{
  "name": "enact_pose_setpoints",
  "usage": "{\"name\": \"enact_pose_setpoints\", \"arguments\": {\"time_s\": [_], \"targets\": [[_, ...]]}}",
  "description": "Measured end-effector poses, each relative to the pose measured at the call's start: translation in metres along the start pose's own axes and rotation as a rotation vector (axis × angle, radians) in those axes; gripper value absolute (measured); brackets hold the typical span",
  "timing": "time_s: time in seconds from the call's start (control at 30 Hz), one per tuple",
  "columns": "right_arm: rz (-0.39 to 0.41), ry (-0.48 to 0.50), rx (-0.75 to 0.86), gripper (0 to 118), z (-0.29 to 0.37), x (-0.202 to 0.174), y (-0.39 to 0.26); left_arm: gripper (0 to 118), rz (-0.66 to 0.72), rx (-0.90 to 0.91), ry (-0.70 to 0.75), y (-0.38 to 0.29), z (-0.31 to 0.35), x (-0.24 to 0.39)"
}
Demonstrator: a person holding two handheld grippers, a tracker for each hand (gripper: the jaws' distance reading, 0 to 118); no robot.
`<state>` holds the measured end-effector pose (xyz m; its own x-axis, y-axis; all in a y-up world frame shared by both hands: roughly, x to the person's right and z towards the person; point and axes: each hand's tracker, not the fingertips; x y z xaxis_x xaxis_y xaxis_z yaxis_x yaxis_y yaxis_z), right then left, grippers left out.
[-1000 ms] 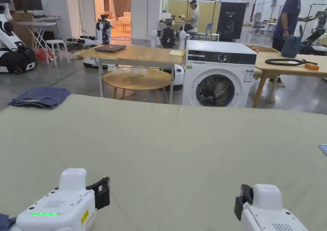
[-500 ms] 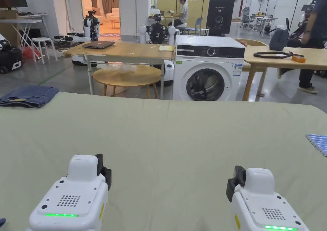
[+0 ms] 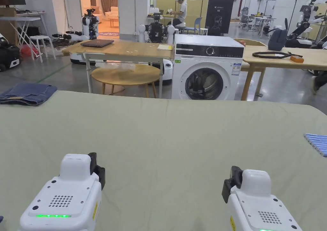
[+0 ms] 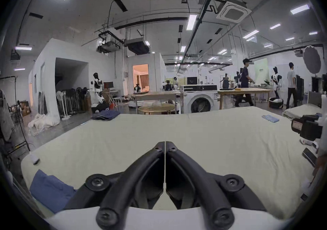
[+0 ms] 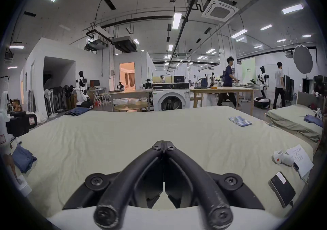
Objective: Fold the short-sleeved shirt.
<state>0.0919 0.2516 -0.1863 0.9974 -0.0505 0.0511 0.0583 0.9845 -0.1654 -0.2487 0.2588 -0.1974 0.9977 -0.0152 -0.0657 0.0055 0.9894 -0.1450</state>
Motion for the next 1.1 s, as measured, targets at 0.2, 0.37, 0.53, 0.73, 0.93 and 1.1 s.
{"name": "enact_pose_setpoints", "arguments": {"time_s": [0.2,0.37,0.53,0.73,0.93,1.1], "targets": [[0.025,0.003,-0.005,0,0.001,-0.003,-0.003,0,0.023,0.003,-0.004,0.002,0.000,0.002],[0.030,-0.014,0.004,0,0.001,-0.003,-0.004,0,0.015,-0.006,-0.023,0.002,-0.003,0.002],[0.018,-0.021,-0.002,7,0.000,-0.002,-0.004,12,0.022,0.001,-0.025,0.000,-0.004,0.000],[0.015,-0.031,0.007,81,-0.004,-0.004,-0.003,54,0.084,-0.008,-0.032,-0.003,-0.008,-0.008],[0.016,-0.025,0.025,101,-0.007,-0.006,-0.001,70,0.134,0.000,-0.060,-0.011,-0.015,-0.016],[0.051,-0.027,0.036,101,-0.007,-0.010,0.003,70,0.107,0.048,-0.053,-0.011,-0.015,-0.013]]}}
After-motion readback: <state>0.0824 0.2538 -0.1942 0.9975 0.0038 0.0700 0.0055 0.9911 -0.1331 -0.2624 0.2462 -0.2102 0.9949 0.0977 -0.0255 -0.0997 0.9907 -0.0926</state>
